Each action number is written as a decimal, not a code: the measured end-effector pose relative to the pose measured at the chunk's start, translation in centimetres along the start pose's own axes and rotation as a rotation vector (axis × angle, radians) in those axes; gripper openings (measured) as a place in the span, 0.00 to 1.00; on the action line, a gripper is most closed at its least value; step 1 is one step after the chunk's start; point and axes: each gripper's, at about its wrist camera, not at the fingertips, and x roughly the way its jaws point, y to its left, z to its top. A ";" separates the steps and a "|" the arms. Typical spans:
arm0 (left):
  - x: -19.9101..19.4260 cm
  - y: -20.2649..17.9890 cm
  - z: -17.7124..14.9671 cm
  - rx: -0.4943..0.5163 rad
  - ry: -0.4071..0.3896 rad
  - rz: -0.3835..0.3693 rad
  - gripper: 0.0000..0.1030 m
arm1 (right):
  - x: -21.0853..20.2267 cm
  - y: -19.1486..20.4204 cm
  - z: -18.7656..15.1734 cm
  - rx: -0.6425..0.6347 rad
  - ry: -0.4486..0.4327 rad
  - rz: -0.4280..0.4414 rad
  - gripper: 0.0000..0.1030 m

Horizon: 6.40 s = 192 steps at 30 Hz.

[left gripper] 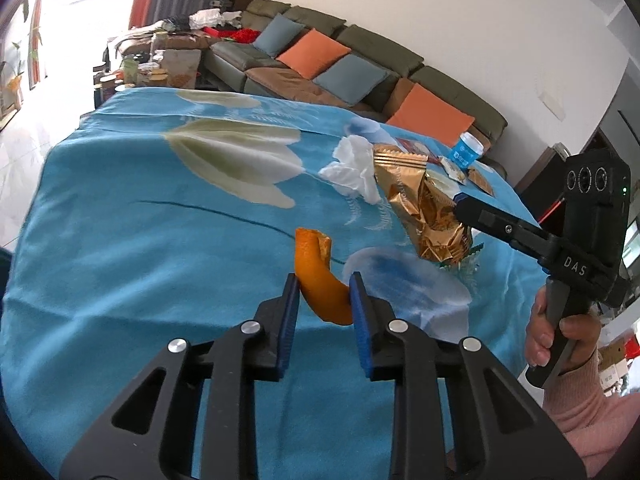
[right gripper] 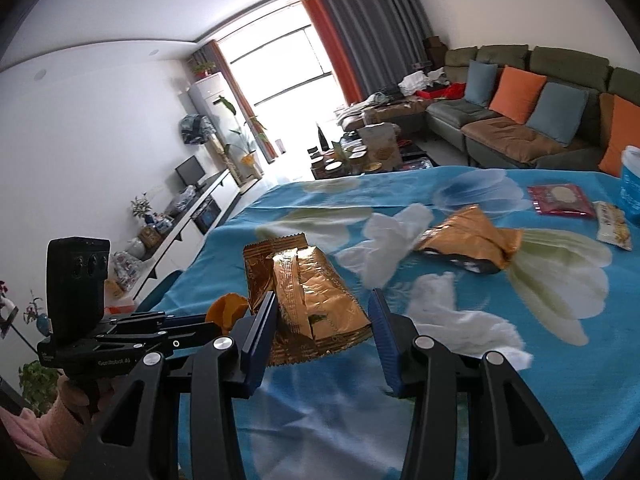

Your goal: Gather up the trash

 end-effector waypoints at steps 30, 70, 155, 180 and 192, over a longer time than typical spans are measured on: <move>-8.4 5.9 -3.4 -0.095 -0.090 0.140 0.25 | 5.6 7.5 -0.2 -0.093 0.083 0.158 0.43; -17.7 14.1 -6.1 -0.251 -0.207 0.361 0.25 | 12.7 16.9 0.6 -0.227 0.195 0.311 0.43; -16.0 24.2 -8.9 -0.461 -0.197 0.506 0.24 | 26.3 27.8 -0.1 -0.310 0.420 0.286 0.54; -9.5 9.9 -4.8 -0.145 -0.218 0.202 0.59 | 10.1 12.4 1.8 -0.184 0.164 0.154 0.54; -1.7 -0.7 -2.0 0.060 -0.114 0.013 0.60 | 2.3 2.9 1.8 -0.057 0.033 -0.043 0.54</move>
